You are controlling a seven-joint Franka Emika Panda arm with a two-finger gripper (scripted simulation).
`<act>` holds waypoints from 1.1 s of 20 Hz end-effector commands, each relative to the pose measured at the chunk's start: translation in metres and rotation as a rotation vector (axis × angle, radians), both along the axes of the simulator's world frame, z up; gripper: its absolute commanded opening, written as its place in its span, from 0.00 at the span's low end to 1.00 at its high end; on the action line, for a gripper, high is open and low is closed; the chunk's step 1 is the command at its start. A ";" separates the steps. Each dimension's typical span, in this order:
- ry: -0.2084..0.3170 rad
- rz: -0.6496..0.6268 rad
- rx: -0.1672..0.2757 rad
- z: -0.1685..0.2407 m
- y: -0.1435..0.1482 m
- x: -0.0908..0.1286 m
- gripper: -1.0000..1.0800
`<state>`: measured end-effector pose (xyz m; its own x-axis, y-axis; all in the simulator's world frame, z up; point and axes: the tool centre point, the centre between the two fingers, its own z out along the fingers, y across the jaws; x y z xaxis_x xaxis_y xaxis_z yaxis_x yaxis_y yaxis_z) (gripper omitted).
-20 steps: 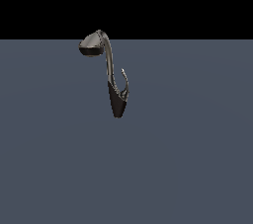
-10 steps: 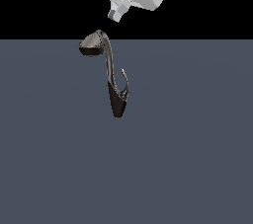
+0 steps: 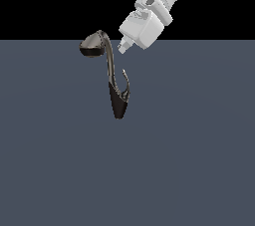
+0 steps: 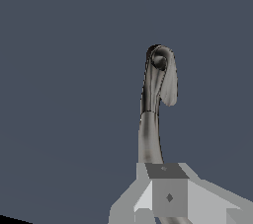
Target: Turn on the faucet by rotating a designated handle.
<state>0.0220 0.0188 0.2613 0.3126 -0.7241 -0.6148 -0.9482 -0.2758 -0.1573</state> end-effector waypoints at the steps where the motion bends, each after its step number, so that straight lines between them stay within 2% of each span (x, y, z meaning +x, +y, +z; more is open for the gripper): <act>1: 0.041 -0.077 0.025 -0.020 -0.004 0.011 0.00; 6: 0.106 -0.192 0.061 -0.053 -0.011 0.026 0.00; 11: 0.148 -0.265 0.083 -0.074 -0.015 0.035 0.00; 22: 0.167 -0.295 0.092 -0.083 -0.017 0.035 0.00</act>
<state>0.0586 0.0015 0.1783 -0.0124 -0.7072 -0.7069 -0.9997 0.0224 -0.0049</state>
